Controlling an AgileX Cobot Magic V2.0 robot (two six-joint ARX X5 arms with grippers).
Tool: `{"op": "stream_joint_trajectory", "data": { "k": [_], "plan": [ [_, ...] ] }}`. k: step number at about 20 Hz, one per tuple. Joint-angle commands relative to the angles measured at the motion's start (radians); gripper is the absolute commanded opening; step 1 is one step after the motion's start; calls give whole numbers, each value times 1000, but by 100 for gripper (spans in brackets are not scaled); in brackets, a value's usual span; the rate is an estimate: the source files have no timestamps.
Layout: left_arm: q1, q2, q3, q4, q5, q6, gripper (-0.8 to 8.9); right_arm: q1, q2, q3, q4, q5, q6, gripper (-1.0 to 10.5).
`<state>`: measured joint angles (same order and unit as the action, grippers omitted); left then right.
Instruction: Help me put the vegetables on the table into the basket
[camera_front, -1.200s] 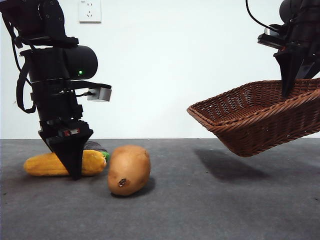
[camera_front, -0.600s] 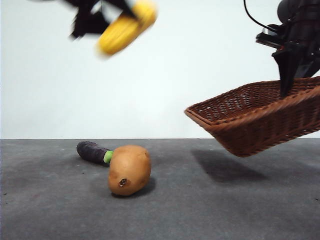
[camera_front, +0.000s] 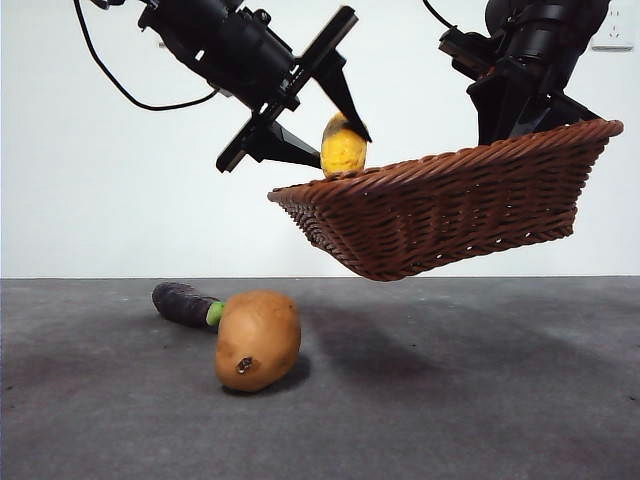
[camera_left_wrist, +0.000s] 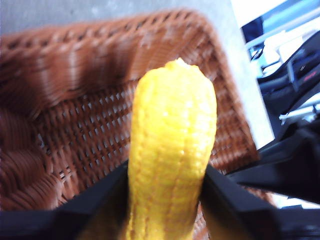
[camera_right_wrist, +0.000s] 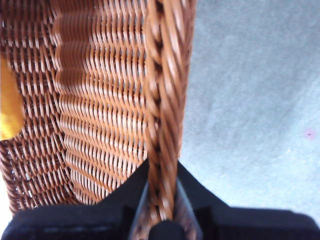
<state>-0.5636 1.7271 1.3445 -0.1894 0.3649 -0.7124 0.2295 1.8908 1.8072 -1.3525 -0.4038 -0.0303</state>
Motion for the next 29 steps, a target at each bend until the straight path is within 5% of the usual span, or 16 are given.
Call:
{"op": "stream_joint_trajectory", "data": {
  "k": [1,4,6,7,9,11,13,18,29],
  "plan": [
    [0,1,0,22,-7,-13,688,0,-11,6,-12,-6,4,-8],
    [3,-16,0,21,69,14,686,-2,-11,6,-10,77,7,-8],
    [17,-76,2,-145,122,153,549,-23,-11,6,-14,98,12,-8],
    [17,-115,2,-274,72,253,465,-37,-11,6,-13,98,14,-8],
    [-21,-213,2,-541,-188,346,439,-74,-11,6,4,97,31,-8],
    [-98,-278,2,-694,-464,352,439,-106,-11,6,6,98,29,-8],
    [-145,-288,-2,-791,-516,338,440,-129,-11,6,6,98,26,-8],
    [-193,-234,-145,-647,-445,201,573,-146,-11,6,-18,151,19,-8],
    [-190,55,-146,-511,-420,291,508,-144,-11,6,-21,169,23,-8]
  ]
}}
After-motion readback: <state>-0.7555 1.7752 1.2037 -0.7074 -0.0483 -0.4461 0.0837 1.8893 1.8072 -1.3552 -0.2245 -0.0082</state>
